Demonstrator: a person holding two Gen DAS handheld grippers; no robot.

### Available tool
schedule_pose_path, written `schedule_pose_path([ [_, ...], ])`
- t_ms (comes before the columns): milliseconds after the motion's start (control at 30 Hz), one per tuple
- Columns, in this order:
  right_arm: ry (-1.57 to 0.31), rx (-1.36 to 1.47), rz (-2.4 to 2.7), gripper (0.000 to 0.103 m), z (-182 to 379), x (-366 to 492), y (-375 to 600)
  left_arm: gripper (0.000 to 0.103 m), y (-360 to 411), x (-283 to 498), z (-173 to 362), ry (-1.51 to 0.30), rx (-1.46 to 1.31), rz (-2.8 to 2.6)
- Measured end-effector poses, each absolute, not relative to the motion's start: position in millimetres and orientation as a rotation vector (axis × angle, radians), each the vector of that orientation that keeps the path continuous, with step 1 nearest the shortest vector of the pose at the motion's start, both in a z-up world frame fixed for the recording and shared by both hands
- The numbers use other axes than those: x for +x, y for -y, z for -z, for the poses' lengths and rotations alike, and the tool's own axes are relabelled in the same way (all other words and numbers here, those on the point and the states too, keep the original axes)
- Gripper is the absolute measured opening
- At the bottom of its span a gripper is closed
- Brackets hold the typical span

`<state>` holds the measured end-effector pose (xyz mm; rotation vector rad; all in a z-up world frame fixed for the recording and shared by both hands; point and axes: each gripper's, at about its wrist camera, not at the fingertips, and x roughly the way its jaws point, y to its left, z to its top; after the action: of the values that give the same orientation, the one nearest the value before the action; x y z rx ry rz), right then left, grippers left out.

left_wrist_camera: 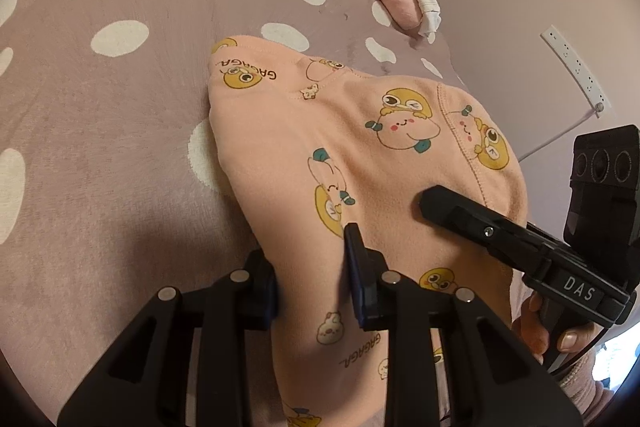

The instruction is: Fold small clothes

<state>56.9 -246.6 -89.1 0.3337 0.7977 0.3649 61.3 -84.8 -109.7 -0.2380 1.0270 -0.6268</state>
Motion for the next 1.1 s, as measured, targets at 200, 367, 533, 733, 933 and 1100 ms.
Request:
schedule_pose_path([
  [200,-0.779,0.324,-0.378,0.027,79.7,46.5,239.0,0.027,77.9,48.1,99.4,-1.001,-0.227,0.62],
  [367,-0.754,0.301,-0.4,0.027,67.5,38.6,228.7,0.027,71.2,37.5,87.6,-0.963,-0.21,0.607],
  [533,-0.729,0.28,-0.419,0.027,56.7,33.8,221.6,0.027,61.8,28.4,75.0,-0.923,-0.204,0.595],
  [733,-0.701,0.256,-0.447,0.027,44.6,30.5,210.9,0.027,49.8,21.6,60.9,-0.881,-0.194,0.575],
  [933,-0.675,0.231,-0.479,0.027,33.7,29.7,198.7,0.027,35.7,15.4,48.9,-0.844,-0.197,0.551],
  [1100,-0.658,0.218,-0.502,0.027,27.4,30.4,189.1,0.027,24.4,11.0,41.6,-0.817,-0.198,0.527],
])
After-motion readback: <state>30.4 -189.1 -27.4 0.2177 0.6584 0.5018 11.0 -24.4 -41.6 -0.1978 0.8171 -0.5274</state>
